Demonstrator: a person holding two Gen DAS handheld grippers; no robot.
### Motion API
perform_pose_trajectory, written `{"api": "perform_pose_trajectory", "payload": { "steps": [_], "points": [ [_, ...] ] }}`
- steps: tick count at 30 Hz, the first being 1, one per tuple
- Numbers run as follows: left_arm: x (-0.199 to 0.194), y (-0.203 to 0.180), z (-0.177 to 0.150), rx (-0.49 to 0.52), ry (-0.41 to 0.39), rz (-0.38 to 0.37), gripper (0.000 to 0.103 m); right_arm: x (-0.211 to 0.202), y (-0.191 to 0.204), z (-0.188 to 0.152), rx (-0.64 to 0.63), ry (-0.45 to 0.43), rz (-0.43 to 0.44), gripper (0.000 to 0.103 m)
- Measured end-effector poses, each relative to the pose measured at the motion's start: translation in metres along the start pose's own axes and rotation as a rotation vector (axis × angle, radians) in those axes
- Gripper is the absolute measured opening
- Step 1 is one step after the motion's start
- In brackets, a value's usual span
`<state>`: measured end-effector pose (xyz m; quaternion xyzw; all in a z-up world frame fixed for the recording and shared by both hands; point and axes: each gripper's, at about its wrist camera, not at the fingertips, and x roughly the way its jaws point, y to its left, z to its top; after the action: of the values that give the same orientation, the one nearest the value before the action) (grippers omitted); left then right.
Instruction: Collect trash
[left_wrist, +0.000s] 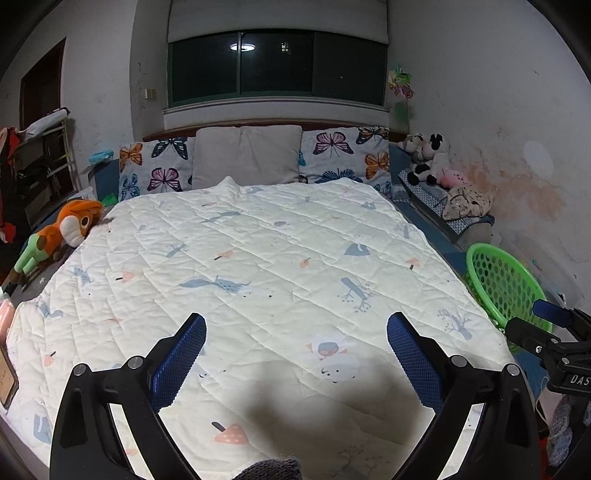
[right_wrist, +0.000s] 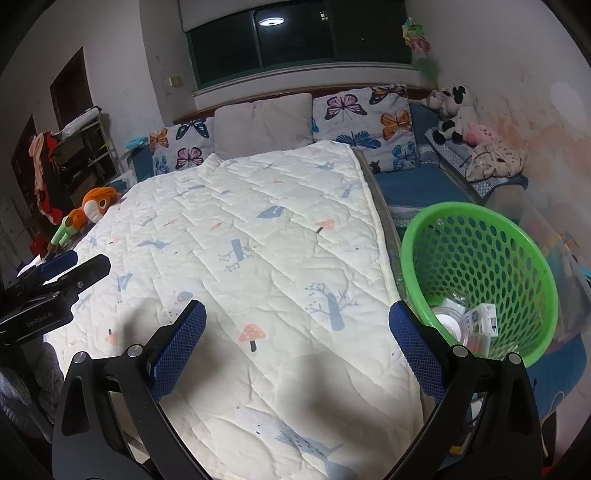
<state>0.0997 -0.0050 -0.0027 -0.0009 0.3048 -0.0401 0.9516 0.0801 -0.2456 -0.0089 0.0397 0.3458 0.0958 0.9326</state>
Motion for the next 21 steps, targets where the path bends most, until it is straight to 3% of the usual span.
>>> {"api": "perform_pose_trajectory", "payload": {
  "steps": [21],
  "points": [
    [-0.0072,0.0059,0.001,-0.024,-0.042,0.051,0.095,0.0008,0.0077,0.0004,-0.017,-0.04,0.029,0.098]
  ]
}}
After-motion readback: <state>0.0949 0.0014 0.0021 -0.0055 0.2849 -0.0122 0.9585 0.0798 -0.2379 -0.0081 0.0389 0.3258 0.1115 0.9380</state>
